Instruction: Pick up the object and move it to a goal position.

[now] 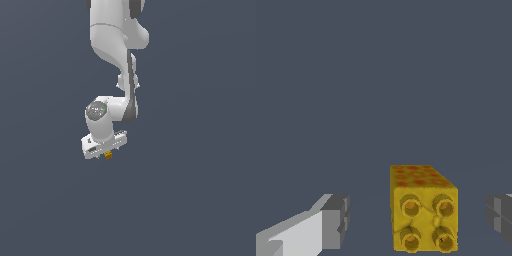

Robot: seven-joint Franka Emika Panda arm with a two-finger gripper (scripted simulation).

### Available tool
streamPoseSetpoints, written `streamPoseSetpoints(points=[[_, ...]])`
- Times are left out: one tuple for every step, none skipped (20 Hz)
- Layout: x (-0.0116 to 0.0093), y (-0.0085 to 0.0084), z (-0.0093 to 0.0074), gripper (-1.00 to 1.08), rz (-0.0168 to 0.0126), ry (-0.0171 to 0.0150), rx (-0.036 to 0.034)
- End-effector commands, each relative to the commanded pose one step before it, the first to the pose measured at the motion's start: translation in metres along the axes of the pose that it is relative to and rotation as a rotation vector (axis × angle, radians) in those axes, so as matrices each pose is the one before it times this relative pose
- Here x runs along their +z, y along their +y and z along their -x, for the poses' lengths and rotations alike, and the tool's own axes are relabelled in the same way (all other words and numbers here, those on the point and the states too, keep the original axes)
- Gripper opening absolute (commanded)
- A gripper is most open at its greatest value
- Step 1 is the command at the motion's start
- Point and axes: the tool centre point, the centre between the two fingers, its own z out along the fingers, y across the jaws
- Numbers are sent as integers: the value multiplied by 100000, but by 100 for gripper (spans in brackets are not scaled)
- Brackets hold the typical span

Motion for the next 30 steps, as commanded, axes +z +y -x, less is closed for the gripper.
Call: streamPoseSetpoints(points=[[958, 27, 3, 100, 40, 57, -53], [208, 23, -13, 100, 0, 0, 0], [124, -10, -48, 100, 2, 9, -68], [60, 22, -27, 100, 0, 0, 0], [13, 10, -13, 100, 0, 0, 0], [0, 0, 0, -100, 0, 0, 0], [0, 0, 0, -100, 0, 0, 0], [0, 0, 0, -100, 0, 0, 0], [0, 0, 0, -100, 0, 0, 0], [0, 0, 0, -100, 0, 0, 0], [0, 0, 0, -100, 0, 0, 0], [0, 0, 0, -100, 0, 0, 0], [0, 0, 0, -100, 0, 0, 0], [0, 0, 0, -100, 0, 0, 0], [0, 0, 0, -100, 0, 0, 0], [-13, 30, 37, -100, 3, -33, 61], [-22, -23, -5, -100, 0, 0, 0], [-66, -69, -16, -100, 0, 0, 0], [-111, -115, -27, -100, 0, 0, 0], [-156, -161, -38, -100, 0, 0, 0], [-201, -208, -50, -100, 0, 0, 0], [-246, -255, -61, -100, 0, 0, 0], [-293, -303, -72, -100, 0, 0, 0], [-340, -351, -84, -100, 0, 0, 0], [-388, -400, -97, -100, 0, 0, 0], [-437, -451, -109, -100, 0, 0, 0], [-488, -502, -123, -100, 0, 0, 0], [-541, -555, -137, -100, 0, 0, 0], [-595, -610, -152, -100, 0, 0, 0], [-655, -686, -180, -100, 54, -30, -30]])
